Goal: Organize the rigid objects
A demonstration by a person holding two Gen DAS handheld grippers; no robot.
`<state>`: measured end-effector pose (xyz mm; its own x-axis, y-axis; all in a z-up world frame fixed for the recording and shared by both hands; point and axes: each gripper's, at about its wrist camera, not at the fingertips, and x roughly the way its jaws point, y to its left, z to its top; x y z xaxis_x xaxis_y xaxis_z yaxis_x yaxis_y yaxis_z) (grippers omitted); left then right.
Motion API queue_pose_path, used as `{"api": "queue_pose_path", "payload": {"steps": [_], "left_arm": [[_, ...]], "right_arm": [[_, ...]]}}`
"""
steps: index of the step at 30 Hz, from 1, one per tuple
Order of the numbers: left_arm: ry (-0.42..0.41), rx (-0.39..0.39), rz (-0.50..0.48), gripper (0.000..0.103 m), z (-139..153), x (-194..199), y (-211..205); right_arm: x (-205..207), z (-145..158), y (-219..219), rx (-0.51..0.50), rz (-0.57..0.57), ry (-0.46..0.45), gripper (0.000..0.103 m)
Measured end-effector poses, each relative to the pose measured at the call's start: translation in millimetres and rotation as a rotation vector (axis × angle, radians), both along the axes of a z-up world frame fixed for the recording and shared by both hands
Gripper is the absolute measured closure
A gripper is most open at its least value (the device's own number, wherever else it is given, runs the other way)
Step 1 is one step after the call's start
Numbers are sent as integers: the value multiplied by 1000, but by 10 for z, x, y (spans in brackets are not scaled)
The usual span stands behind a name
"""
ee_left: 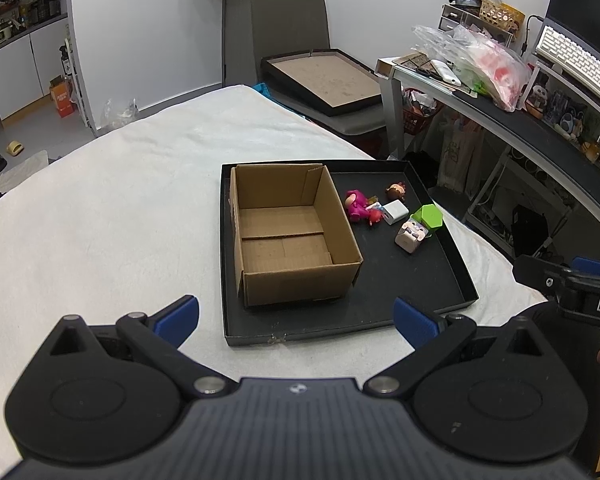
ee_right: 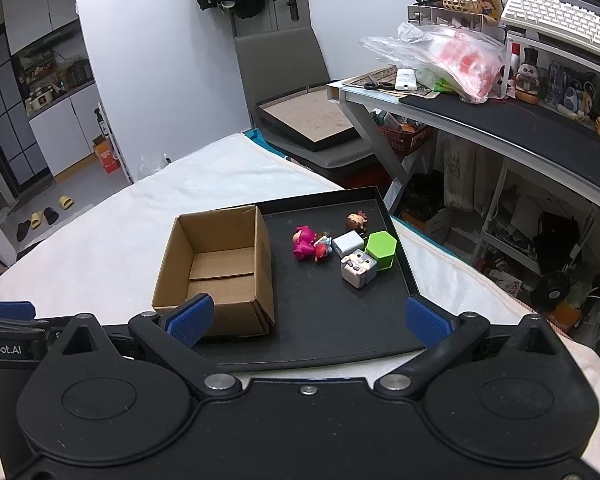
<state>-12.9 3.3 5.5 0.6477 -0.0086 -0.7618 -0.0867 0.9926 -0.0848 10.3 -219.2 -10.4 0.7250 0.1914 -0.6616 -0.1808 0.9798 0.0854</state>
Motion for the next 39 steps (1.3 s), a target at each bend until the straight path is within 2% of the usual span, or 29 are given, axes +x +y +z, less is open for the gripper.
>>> {"api": "queue_pose_path", "payload": {"steps": [15,23,39], "left_arm": [[14,10,-3,0,-20,137,32],[76,-1,28,0,-294,340,191],[161,-7,92,1,-624,750,437]], "right_arm": [[93,-40,47,-15,-2,12,0],[268,-230,49,14,-3,80,0],[679,-576,-38,11,-37,137,0]]}}
